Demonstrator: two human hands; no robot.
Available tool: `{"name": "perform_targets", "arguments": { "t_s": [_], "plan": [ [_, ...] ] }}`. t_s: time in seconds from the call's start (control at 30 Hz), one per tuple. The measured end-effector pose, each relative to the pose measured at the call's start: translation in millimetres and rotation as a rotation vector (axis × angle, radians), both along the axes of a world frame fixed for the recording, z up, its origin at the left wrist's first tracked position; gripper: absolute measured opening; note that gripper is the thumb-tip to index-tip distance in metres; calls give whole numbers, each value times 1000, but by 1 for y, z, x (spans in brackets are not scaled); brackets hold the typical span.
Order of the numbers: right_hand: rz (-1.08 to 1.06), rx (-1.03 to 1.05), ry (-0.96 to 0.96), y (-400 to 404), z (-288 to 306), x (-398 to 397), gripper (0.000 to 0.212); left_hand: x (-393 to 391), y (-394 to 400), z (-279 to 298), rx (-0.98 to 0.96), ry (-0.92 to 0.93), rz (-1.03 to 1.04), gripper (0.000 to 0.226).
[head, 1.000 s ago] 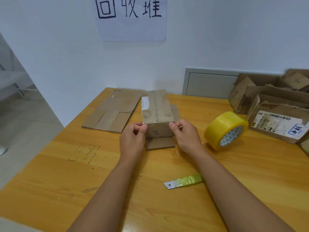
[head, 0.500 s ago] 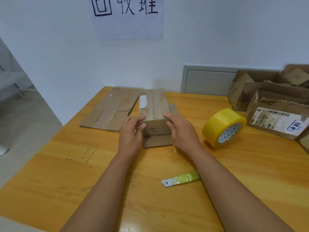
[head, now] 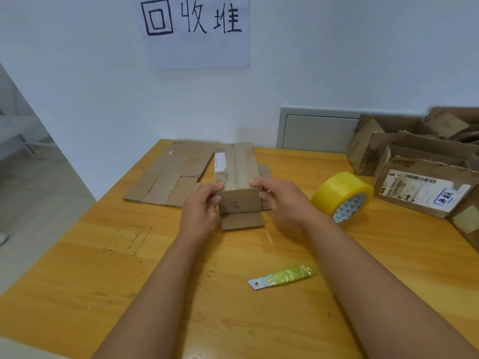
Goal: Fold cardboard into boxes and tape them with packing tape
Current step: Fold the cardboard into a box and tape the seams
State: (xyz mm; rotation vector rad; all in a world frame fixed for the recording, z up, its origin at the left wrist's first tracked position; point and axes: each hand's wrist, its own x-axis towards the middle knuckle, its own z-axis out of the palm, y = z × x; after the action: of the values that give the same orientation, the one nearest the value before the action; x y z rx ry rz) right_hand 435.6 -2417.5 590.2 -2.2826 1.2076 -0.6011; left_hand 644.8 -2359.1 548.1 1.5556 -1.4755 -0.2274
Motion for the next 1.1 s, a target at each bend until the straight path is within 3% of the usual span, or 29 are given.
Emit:
{"name": "perform_targets", "arguments": {
  "t_s": [0.1, 0.3, 0.43, 0.63, 0.8, 1.0, 1.1],
  "plan": [
    [15, 31, 67, 1, 9, 2, 34, -1, 1, 5, 69, 9, -45, 26],
    [-131, -214, 133, 8, -2, 29, 23, -17, -6, 6, 10, -127, 97, 23],
    [-118, -184, 134, 10, -4, 23, 22, -16, -3, 3, -8, -164, 77, 31],
    [-96, -159, 144, 8, -1, 21, 12, -11, -3, 4, 18, -185, 44, 27],
    [-61, -137, 231, 7, 7, 13, 25, -2, 1, 10, -11, -243, -22, 16],
    [-5, -116, 395, 7, 23, 9, 44, 11, 2, 18, 64, -237, -109, 24],
    [-13, -136, 372, 9, 21, 10, 44, 8, 0, 21, 57, -270, -62, 22]
  ]
}}
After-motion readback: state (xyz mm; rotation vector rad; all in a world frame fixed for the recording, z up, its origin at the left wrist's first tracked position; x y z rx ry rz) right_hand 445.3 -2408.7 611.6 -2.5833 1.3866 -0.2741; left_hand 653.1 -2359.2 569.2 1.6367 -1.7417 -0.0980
